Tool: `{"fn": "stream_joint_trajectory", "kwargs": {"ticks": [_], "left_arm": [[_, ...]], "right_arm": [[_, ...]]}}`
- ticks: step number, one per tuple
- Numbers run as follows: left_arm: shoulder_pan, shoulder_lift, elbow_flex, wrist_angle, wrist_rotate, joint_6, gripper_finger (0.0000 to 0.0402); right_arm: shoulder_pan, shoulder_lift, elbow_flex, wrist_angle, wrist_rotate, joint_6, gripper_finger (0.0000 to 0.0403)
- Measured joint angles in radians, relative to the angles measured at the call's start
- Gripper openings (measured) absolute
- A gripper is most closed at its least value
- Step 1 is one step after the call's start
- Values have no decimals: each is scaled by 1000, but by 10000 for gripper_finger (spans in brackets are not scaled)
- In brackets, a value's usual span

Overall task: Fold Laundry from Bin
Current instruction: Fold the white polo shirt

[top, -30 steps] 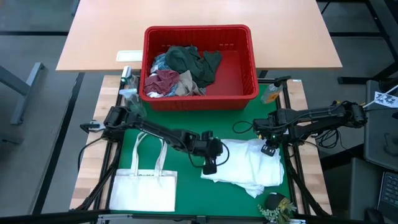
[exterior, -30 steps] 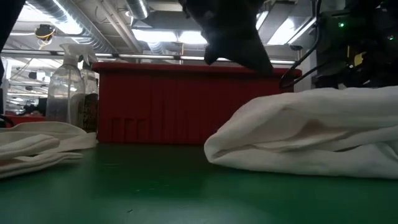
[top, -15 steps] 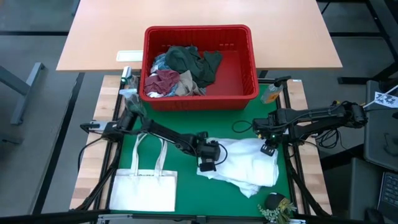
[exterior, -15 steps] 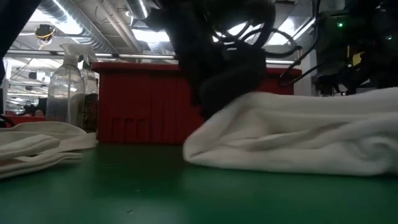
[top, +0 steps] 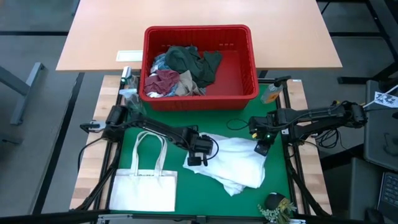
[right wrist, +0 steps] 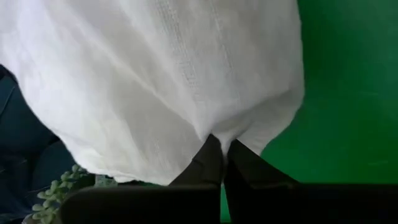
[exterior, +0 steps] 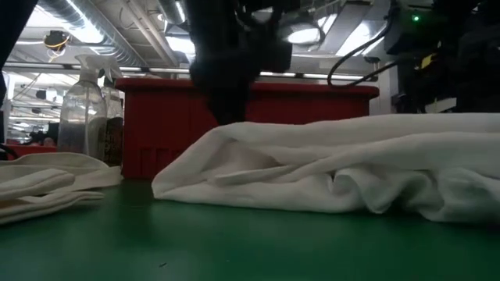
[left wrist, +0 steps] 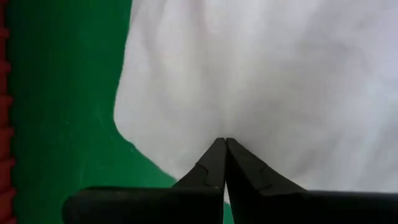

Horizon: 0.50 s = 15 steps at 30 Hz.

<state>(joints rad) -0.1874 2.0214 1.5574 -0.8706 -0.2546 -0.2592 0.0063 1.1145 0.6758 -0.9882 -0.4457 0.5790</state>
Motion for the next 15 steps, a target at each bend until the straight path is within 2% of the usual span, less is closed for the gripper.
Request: {"fn": "stream_joint_trajectory", "kwargs": {"ticks": [4,8,15], "left_arm": [[-14,-36,0,9,39,-27,2],[-33,-47,4,104,48,-130,2],[-73,-46,4,415,117,-78,4]], "right_arm": [[0,0,0,-7,-4,0,2],[0,0,0,-8,-10,0,2],[0,0,0,-9,-11,0,2]]}}
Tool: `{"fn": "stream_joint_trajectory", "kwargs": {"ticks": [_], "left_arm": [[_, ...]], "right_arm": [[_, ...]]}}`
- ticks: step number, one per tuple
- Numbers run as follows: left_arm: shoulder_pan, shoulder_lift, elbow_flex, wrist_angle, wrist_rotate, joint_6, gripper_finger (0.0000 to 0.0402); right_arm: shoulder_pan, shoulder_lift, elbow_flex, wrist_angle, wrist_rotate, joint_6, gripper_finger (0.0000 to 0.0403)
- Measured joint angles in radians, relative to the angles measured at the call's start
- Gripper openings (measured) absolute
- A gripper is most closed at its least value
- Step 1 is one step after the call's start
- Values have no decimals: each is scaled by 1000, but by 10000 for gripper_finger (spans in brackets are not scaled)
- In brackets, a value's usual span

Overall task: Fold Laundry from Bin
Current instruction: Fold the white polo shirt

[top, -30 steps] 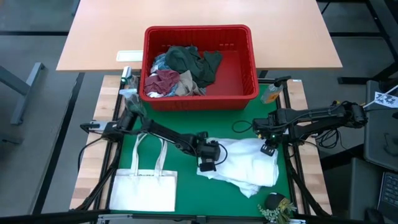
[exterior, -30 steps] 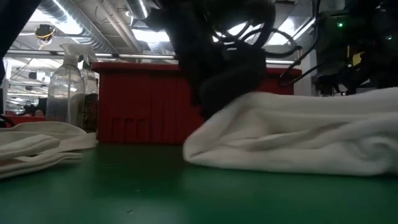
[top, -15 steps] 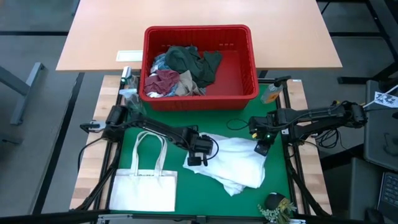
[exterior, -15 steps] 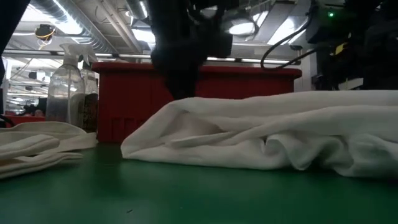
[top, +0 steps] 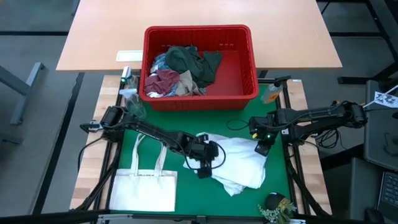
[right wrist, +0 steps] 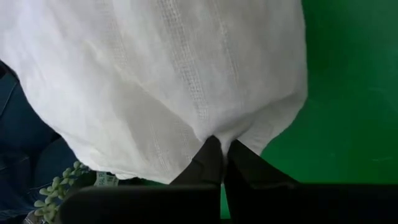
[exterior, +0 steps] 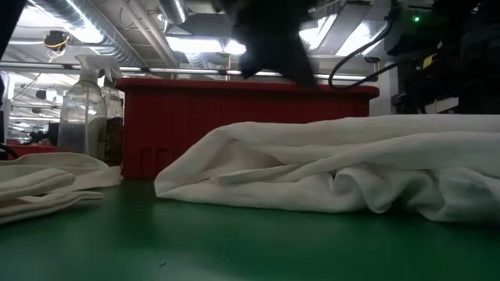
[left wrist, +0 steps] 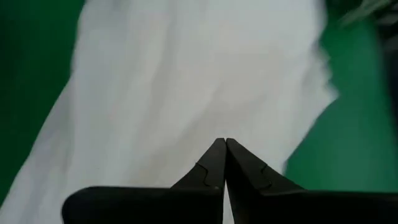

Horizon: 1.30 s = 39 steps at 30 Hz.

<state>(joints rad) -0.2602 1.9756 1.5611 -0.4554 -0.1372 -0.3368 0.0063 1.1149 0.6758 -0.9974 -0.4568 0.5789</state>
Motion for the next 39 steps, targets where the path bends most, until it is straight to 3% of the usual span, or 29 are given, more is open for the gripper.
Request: {"fn": "stream_joint_trajectory", "kwargs": {"ticks": [3,8,16,21,32,39], "left_arm": [[-23,1,0,156,-1,40,22],[-55,43,2,413,-32,86,85],[-98,135,9,737,-142,297,174],[-110,214,89,755,-169,324,191],[-114,495,403,668,-160,435,192],[-112,566,455,617,-161,544,192]], "right_arm": [[0,0,0,0,0,0,2],[0,0,0,1,0,0,2],[0,0,-1,2,-6,0,3],[0,0,-1,2,-6,0,3],[0,0,-1,3,-7,0,3],[0,0,-1,4,-7,0,3]]}}
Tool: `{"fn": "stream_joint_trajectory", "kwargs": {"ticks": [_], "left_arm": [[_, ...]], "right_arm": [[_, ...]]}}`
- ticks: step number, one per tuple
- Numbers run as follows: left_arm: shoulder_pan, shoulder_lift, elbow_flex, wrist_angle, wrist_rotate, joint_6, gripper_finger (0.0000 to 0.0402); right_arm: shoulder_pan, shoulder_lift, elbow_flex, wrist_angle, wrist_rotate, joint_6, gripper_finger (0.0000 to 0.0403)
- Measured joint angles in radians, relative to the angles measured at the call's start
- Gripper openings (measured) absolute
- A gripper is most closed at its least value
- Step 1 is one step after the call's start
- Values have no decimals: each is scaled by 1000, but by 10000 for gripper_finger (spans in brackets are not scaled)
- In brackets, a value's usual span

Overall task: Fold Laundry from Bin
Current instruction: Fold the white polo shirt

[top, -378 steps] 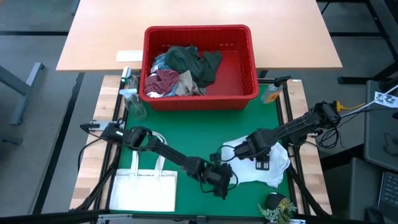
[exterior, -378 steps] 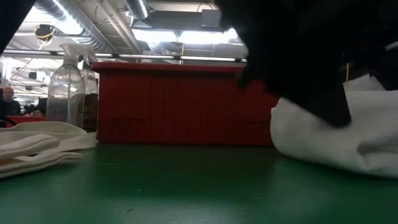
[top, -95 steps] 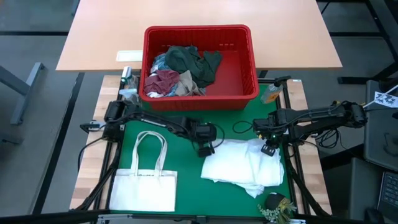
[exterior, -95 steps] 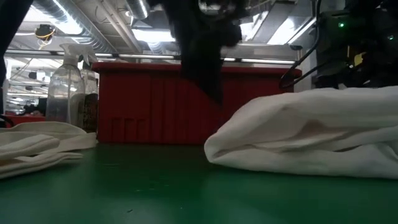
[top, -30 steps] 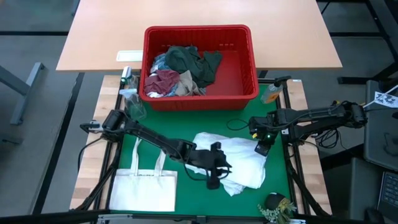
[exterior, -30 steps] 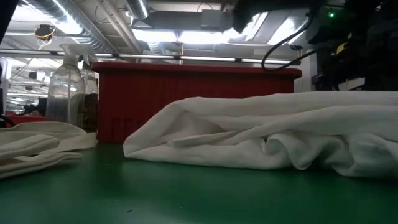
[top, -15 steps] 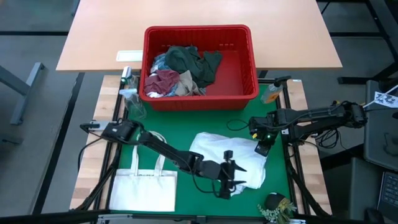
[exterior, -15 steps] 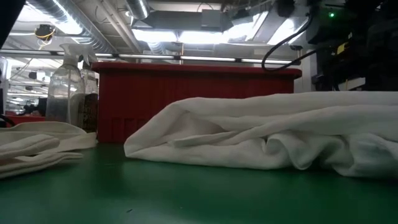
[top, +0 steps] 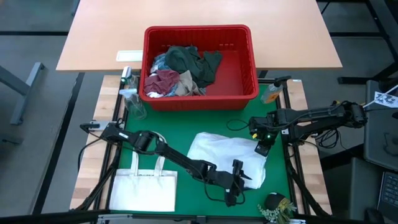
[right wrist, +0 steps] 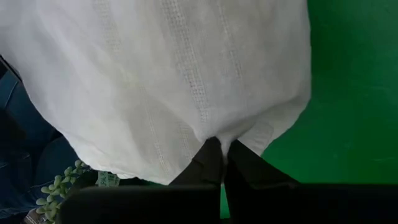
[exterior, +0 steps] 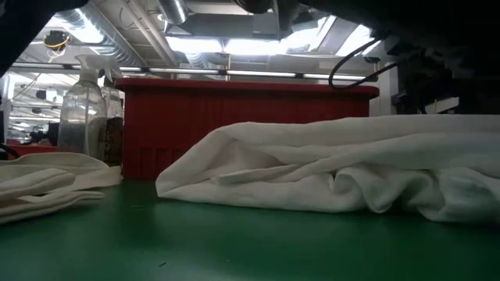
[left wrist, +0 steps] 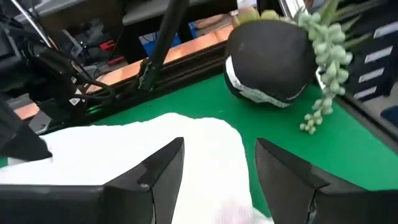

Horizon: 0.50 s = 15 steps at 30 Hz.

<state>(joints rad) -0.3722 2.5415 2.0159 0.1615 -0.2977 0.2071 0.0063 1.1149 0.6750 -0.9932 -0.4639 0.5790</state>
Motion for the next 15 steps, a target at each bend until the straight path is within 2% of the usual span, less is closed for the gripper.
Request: {"fn": "stream_joint_trajectory", "kwargs": {"ticks": [7,15], "left_arm": [[7,6,1,-136,-13,73,192],[36,7,1,-200,-14,65,190]], "right_arm": [[0,0,0,0,0,0,3],[0,0,0,0,0,0,3]]}}
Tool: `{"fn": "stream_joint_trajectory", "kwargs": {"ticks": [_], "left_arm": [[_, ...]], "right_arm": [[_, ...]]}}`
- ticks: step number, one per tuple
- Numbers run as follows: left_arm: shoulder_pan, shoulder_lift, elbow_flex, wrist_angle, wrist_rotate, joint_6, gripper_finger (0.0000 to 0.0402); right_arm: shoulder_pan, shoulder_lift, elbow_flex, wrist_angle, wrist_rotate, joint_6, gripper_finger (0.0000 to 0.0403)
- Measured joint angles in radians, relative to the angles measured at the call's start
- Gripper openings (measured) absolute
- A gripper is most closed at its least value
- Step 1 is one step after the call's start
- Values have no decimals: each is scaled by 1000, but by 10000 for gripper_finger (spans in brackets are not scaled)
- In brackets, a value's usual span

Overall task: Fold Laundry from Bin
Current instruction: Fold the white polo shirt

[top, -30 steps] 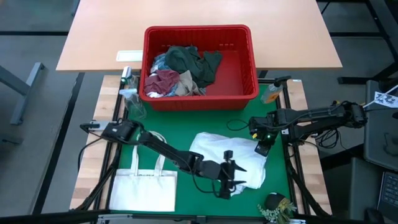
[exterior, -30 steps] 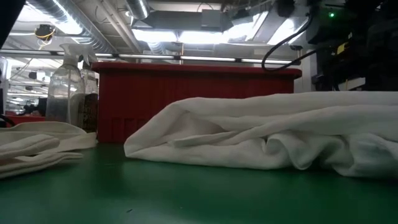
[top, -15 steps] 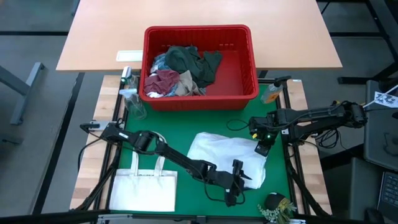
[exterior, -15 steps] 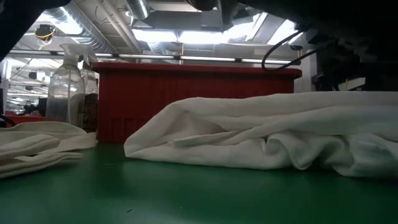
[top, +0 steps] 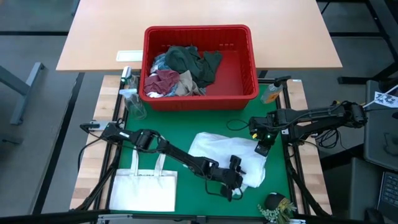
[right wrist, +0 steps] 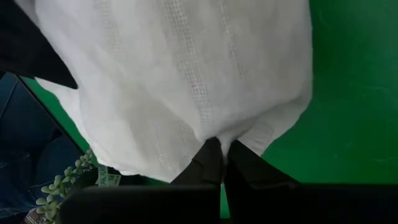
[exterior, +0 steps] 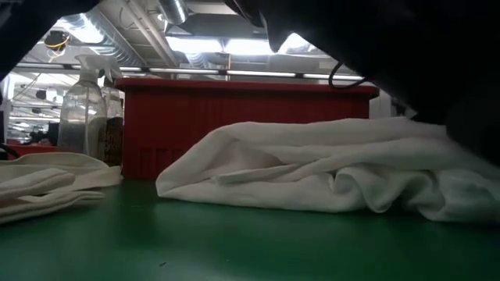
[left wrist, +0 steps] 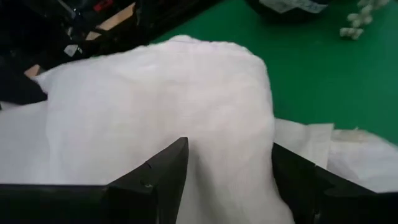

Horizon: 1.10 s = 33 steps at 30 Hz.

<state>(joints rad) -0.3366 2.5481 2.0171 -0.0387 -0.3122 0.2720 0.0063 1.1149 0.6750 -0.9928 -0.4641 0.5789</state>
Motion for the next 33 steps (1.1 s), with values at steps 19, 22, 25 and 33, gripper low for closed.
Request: {"fn": "stream_joint_trajectory", "kwargs": {"ticks": [19,22,25,33], "left_arm": [[-8,-1,0,38,-18,-60,8],[-9,-1,6,38,-28,-60,4],[-10,-1,37,36,-45,-60,4],[-10,-4,182,-106,-50,-60,2]], "right_arm": [[0,0,0,-2,0,0,3],[0,0,0,-3,0,0,3],[0,0,0,-6,-11,0,3],[0,-62,2,-64,-40,2,3]]}}
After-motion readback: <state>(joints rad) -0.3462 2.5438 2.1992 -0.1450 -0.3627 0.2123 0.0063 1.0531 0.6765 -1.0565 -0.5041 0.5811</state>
